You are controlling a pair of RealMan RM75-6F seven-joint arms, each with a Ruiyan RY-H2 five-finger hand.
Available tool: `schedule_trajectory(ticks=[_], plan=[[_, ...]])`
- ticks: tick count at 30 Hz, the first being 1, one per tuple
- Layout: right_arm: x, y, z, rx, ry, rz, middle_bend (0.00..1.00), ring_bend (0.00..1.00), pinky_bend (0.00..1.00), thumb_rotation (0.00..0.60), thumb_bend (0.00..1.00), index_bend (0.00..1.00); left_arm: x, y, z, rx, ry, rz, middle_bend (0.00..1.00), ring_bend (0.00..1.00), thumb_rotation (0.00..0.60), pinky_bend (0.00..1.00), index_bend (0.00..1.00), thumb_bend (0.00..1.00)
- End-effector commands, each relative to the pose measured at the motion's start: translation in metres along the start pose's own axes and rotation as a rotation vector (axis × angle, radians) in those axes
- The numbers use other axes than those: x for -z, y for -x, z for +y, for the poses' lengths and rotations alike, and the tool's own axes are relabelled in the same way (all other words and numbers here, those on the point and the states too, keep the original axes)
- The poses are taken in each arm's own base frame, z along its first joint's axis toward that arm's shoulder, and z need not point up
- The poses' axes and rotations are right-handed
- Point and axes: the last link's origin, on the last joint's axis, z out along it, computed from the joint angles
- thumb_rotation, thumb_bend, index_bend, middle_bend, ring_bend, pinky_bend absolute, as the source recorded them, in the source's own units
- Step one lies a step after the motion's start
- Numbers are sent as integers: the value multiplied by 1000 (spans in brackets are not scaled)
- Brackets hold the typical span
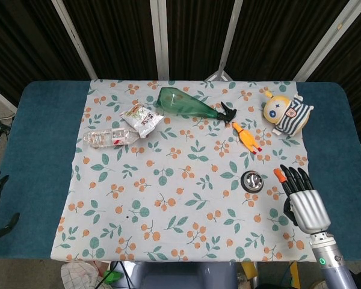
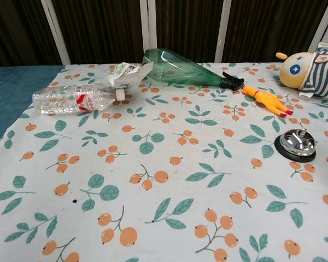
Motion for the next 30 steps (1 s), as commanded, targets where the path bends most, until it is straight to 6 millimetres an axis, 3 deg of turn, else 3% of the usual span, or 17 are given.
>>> schedule_trajectory(ticks=[1, 7, 16, 24, 30], plan=[[-17, -1, -8, 11, -9, 12, 0, 0, 0, 600, 1000, 84, -1, 1, 0, -2, -2, -1, 0, 28, 600, 165, 47, 404], [-43, 10, -29, 30, -16, -32, 0, 0, 0, 600, 1000, 83, -2, 0, -1, -4, -10, 3, 0, 28, 600, 165, 47, 404], [-66, 38, -50, -1, 2, -82, 0, 0, 0, 600, 1000, 86, -3, 0, -2, -5, -11, 1, 0, 28, 600, 165, 47, 404], [-89, 63, -53, 12, 11, -106, 0, 0, 0, 600, 1000, 92, -3, -2, -4, 1, -17, 8, 0, 28, 600, 165, 47, 404], [-95, 74, -46, 11, 18, -89, 0, 0, 0, 600, 1000, 93, -4, -2, -5, -2, -25, 11, 0, 28, 600, 165, 47, 404]])
